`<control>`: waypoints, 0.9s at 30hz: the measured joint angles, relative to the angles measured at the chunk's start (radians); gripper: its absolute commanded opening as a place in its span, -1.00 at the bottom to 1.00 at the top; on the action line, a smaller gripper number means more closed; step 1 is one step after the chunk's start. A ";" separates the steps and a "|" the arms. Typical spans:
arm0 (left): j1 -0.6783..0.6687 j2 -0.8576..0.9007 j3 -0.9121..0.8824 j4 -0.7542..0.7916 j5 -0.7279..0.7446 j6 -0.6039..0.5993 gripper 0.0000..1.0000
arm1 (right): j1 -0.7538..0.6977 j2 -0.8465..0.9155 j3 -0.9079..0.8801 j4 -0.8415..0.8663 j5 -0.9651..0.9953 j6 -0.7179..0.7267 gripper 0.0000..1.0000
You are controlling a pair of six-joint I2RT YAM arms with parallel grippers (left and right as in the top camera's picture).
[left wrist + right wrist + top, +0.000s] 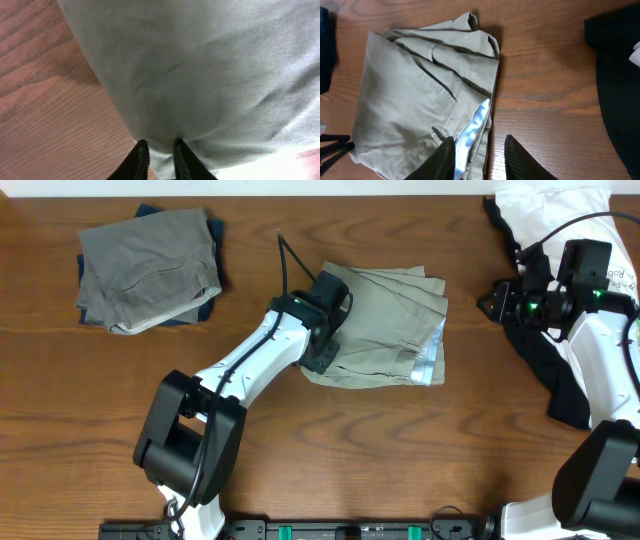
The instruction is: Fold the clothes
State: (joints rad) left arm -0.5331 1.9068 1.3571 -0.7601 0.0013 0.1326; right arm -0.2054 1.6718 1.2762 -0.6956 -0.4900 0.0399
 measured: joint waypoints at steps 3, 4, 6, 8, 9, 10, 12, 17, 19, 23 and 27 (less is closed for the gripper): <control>0.000 0.001 0.000 0.001 0.010 0.002 -0.74 | 0.000 0.000 0.000 0.000 0.008 0.000 -0.38; 0.000 0.003 0.000 0.001 0.013 0.003 -0.75 | 0.000 0.000 0.000 0.000 0.011 0.000 -0.37; 0.000 0.009 0.000 0.001 0.015 0.003 -0.78 | 0.000 0.000 0.000 0.000 0.014 0.000 -0.38; 0.000 0.018 0.000 0.000 0.018 0.001 -0.88 | 0.000 0.000 0.000 0.000 0.017 0.000 -0.37; 0.000 0.023 0.000 -0.004 0.019 0.003 -0.88 | 0.000 0.000 0.000 0.000 0.018 0.000 -0.37; 0.000 0.026 0.000 -0.012 0.018 0.003 -0.88 | 0.000 0.000 0.000 0.000 0.019 0.000 -0.37; 0.000 0.027 0.001 -0.048 0.018 0.003 -0.88 | 0.000 0.000 0.000 0.001 0.020 0.000 -0.35; 0.000 0.018 0.027 -0.105 0.021 0.003 -0.88 | 0.000 0.000 0.000 0.013 0.020 -0.001 -0.35; 0.000 0.002 0.034 -0.103 0.033 0.003 -0.88 | 0.000 0.000 0.000 0.017 0.020 -0.001 -0.35; 0.000 -0.028 0.044 -0.100 0.111 0.003 -0.88 | 0.000 0.000 0.000 0.019 0.020 -0.001 -0.35; 0.000 -0.029 0.046 -0.095 0.177 0.007 -0.87 | 0.000 0.000 0.000 0.019 0.020 -0.001 -0.35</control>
State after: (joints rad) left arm -0.5331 1.8782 1.4033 -0.8551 0.1787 0.1394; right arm -0.2054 1.6718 1.2762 -0.6762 -0.4702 0.0387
